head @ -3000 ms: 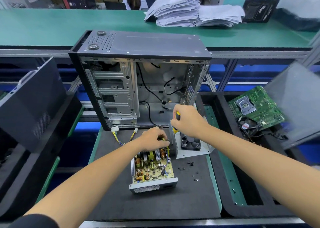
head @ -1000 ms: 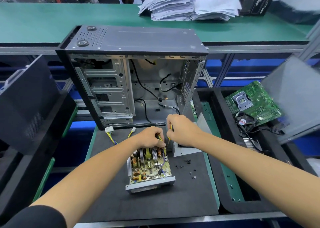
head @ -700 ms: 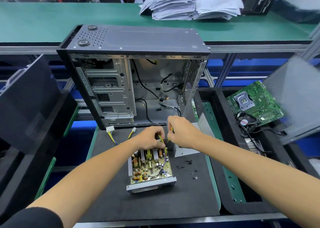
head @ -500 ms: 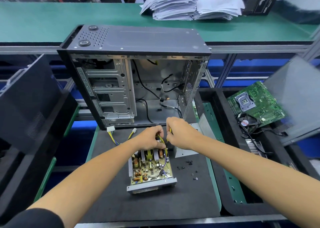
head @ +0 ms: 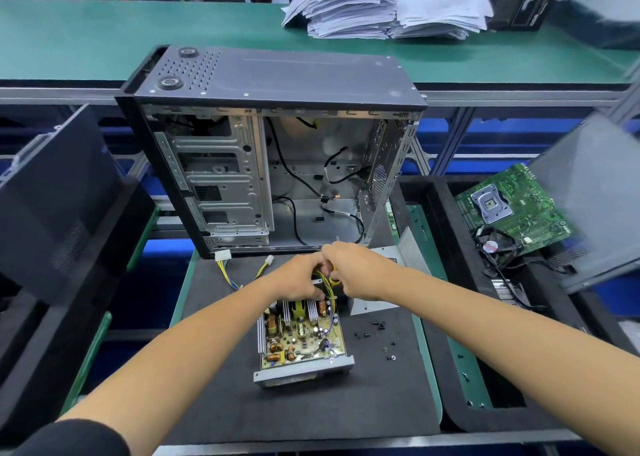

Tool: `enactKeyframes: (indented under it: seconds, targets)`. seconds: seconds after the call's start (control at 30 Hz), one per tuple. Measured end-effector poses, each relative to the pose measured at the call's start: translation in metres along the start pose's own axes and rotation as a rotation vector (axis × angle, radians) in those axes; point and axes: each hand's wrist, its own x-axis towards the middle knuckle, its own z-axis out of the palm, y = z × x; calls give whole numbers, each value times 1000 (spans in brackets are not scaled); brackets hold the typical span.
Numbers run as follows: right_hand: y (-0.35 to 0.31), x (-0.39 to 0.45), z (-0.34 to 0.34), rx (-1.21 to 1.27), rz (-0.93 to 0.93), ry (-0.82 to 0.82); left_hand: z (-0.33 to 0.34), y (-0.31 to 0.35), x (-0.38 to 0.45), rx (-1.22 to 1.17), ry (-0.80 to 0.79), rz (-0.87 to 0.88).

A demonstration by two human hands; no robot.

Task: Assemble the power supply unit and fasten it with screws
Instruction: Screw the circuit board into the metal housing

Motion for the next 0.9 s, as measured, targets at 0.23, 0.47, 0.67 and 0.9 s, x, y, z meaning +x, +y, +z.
enactKeyframes:
  seconds: [0.23, 0.47, 0.67, 0.9]
  targets:
    - [5, 2, -2, -80, 37, 19, 2, 3, 4, 75, -27, -50]
    - [-2, 7, -3, -121, 110, 60, 4, 5, 4, 118, -48, -54]
    - [2, 2, -3, -98, 90, 46, 2, 5, -2, -99, -71, -81]
    - [14, -6, -5, -83, 78, 80, 22, 13, 4, 352, 74, -132]
